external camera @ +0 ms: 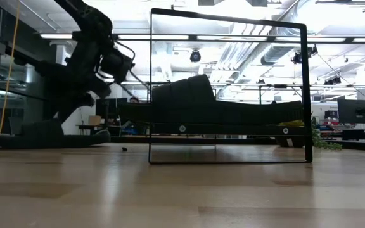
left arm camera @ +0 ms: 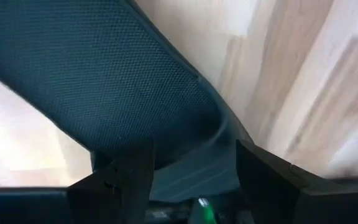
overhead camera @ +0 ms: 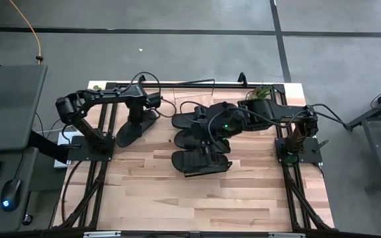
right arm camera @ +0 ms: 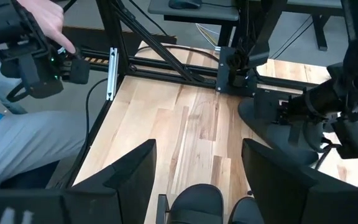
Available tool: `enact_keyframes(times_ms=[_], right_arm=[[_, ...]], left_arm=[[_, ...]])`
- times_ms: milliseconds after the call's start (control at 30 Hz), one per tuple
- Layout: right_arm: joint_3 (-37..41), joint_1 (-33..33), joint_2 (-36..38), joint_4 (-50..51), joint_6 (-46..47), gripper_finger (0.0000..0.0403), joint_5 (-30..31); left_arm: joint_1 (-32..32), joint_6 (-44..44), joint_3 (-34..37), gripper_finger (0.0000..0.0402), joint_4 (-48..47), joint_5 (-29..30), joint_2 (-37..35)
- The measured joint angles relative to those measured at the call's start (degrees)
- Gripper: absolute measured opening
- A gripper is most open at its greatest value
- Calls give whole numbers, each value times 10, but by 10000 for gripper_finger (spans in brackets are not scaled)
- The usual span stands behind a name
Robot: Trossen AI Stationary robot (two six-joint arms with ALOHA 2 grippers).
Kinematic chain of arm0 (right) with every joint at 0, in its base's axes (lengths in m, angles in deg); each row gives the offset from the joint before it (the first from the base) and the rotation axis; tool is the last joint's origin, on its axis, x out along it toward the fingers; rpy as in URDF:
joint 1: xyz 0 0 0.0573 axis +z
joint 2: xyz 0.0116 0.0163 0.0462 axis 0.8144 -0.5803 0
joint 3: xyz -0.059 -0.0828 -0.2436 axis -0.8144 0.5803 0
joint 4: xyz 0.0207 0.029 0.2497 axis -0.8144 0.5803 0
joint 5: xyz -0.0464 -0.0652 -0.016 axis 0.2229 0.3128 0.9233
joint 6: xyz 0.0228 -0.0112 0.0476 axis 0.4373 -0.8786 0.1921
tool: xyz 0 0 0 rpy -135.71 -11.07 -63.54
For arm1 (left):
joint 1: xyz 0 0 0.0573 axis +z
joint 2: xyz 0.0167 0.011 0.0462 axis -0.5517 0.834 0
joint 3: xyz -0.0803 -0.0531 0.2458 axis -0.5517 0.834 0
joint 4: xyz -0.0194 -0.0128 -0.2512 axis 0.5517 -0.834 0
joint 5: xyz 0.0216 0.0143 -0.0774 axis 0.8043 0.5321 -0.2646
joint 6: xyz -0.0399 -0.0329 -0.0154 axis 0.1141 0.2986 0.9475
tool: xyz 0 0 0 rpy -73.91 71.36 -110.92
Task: Pick and place slides into the shelf
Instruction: Put the black slipper on the shelf
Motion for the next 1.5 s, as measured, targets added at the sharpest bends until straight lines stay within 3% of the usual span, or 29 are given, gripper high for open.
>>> enact_keyframes(times_ms=[600,767,1067,1500], right_arm=[[0,0,0,13,9,227,-1],[0,0,-1,12,14,227,-1],[0,0,-1,12,14,227,-1],[0,0,-1,12,11,227,0]], left_arm=[[0,6,-1,200,-48,-63,74],[0,7,-1,153,-53,-60,74],[0,2,0,10,-62,-65,74],[0,7,-4,9,-70,-41,74]])
